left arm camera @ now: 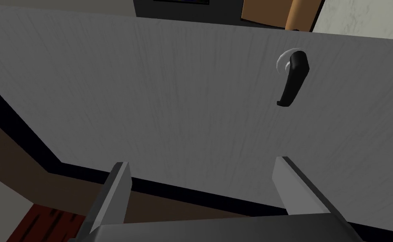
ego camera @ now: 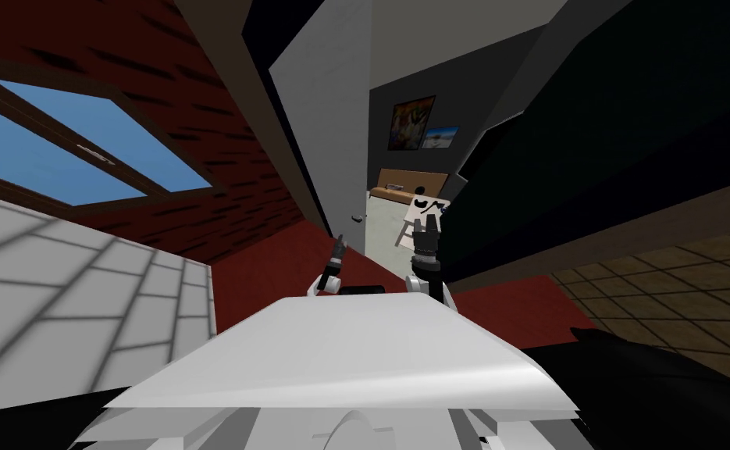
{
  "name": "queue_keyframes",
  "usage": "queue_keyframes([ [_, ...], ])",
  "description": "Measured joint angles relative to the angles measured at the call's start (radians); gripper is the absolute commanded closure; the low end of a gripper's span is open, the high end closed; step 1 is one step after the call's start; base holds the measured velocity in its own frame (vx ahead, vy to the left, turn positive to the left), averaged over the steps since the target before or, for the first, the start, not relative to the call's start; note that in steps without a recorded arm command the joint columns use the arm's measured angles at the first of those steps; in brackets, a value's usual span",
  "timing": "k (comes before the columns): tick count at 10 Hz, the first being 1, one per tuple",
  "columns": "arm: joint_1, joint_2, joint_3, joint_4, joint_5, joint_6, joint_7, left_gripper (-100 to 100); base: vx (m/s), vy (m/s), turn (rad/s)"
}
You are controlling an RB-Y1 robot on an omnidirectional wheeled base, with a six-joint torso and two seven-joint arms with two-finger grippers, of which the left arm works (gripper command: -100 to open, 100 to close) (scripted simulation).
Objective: Push the door open
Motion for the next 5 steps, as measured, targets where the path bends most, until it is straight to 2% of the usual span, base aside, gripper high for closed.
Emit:
queue_keyframes([
  [2, -0.022, 0.0, -0.023, 0.05, 0.014, -0.005, -0.008, -100, 0.121, 0.103, -0.102],
  [5, -0.049, -0.001, -0.054, 0.118, 0.032, -0.017, -0.02, -100, 0.115, 0.067, -0.055],
])
